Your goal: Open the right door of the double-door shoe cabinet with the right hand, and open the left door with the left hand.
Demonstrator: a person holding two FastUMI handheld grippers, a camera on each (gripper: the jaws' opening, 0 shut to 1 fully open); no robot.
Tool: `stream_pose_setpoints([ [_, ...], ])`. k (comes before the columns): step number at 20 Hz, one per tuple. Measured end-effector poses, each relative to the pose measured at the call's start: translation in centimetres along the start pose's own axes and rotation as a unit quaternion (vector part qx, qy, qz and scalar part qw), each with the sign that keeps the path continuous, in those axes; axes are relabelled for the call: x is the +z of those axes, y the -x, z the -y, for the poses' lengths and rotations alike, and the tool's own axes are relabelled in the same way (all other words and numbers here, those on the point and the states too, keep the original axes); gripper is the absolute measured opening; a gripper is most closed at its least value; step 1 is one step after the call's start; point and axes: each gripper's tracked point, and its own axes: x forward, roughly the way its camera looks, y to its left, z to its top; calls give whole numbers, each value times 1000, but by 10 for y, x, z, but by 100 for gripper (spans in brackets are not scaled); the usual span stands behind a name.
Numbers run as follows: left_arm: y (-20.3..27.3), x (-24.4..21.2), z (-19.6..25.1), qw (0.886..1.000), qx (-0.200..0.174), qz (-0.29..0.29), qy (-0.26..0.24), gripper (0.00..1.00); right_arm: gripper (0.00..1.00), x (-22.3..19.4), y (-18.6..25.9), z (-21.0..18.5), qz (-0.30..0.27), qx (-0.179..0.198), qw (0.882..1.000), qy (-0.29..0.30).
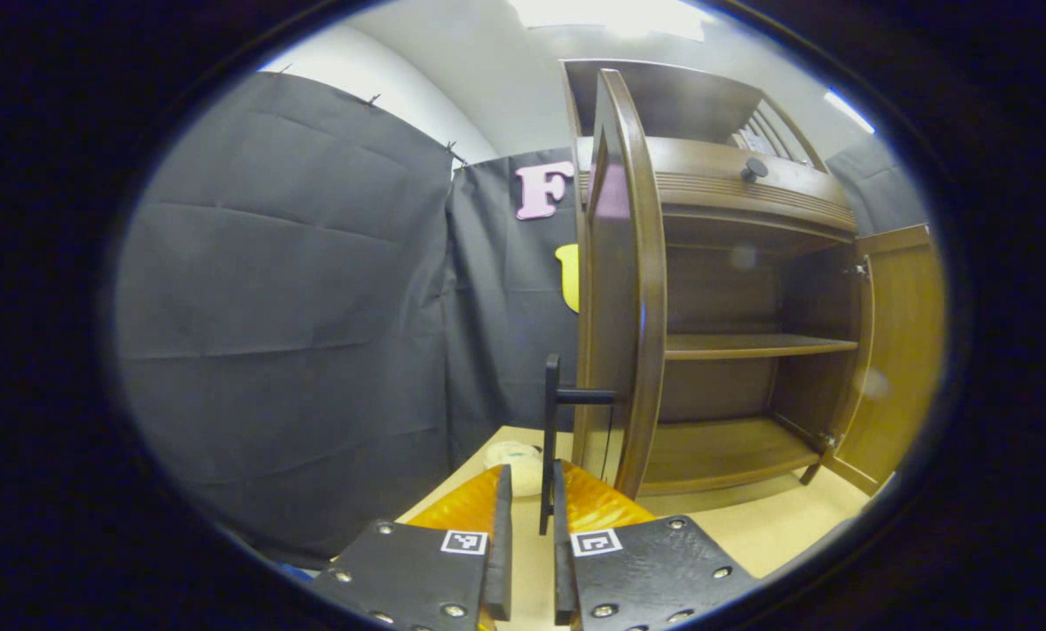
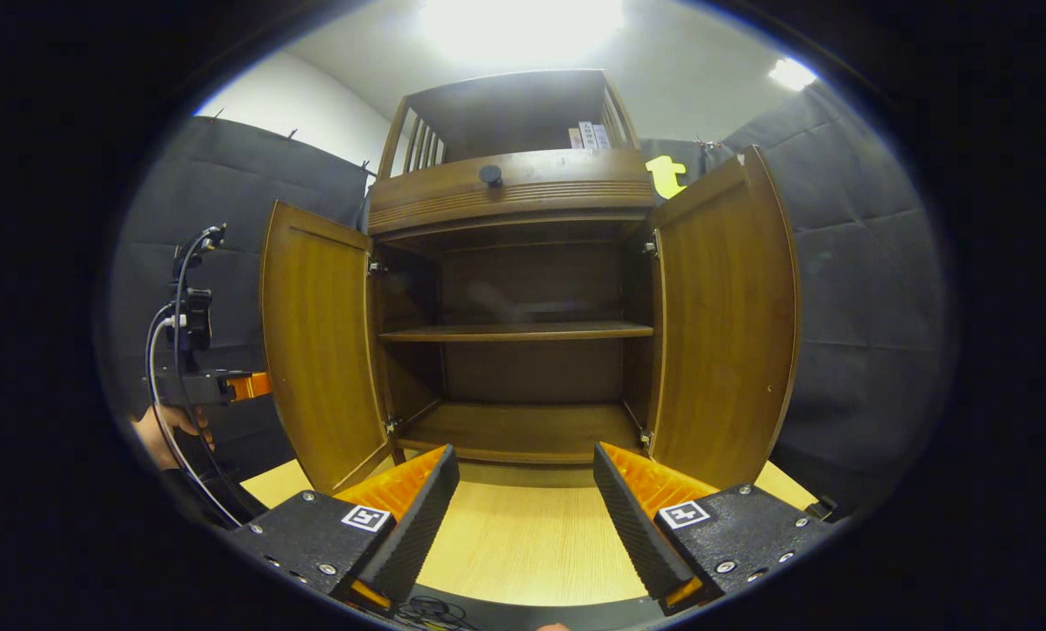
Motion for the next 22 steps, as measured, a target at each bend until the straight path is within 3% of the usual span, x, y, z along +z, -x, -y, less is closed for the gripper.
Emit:
stream_pose_setpoints([
  [3,5,6,-8,1000,24,12,-6,15,95,10,11,-2,12,-4,1000,3],
  [6,13,19,-13,999,37,20,4,24,95,22,21,1,26,-11,1000,14],
  [17,55,53,11,998,-36,59,0,25,95,47,47,50,46,-69,997,4],
  [22,116,63,58,995,-64,73,-16,16,95,59,73,67,61,-76,995,7],
])
